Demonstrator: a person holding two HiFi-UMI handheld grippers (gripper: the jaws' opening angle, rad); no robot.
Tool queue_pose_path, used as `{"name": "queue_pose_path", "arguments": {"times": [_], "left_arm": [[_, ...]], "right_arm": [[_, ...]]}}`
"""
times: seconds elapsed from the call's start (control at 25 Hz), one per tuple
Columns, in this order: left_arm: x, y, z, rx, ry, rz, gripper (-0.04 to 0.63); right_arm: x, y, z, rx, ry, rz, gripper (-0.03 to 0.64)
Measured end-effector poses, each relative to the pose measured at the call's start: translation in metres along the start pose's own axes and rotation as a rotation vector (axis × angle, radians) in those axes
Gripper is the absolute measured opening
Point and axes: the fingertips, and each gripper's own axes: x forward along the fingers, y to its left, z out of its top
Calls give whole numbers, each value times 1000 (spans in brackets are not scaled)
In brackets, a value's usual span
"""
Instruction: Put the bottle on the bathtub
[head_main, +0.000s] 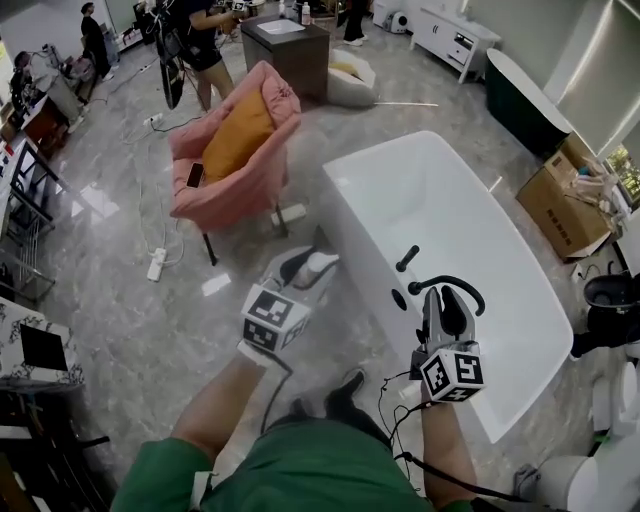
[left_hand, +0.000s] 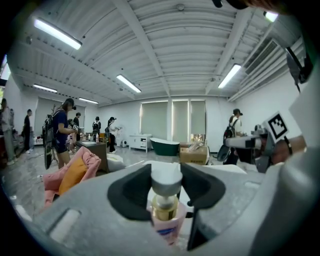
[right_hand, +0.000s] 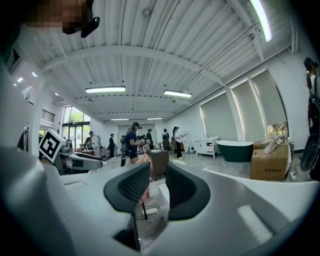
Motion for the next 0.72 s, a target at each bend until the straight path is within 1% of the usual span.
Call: {"name": "queue_pose_path", "arguments": {"times": [0.16, 0.32, 0.48, 0.6, 0.72], "left_arm": [[59, 0, 4, 17, 28, -4, 179], [115, -2, -5, 20, 61, -6, 179], [168, -4, -12, 28, 89, -15, 179], [209, -6, -20, 28, 118, -37, 179], [247, -3, -36, 31, 158, -73, 179]], "right_arm": [[23, -41, -5, 30, 8, 13, 98], [39, -74, -12, 48, 12, 26, 98], [51, -105, -10, 51, 14, 31, 98], [54, -133, -10, 54, 12, 6, 98], [56, -152, -18, 73, 14, -38, 98]]}}
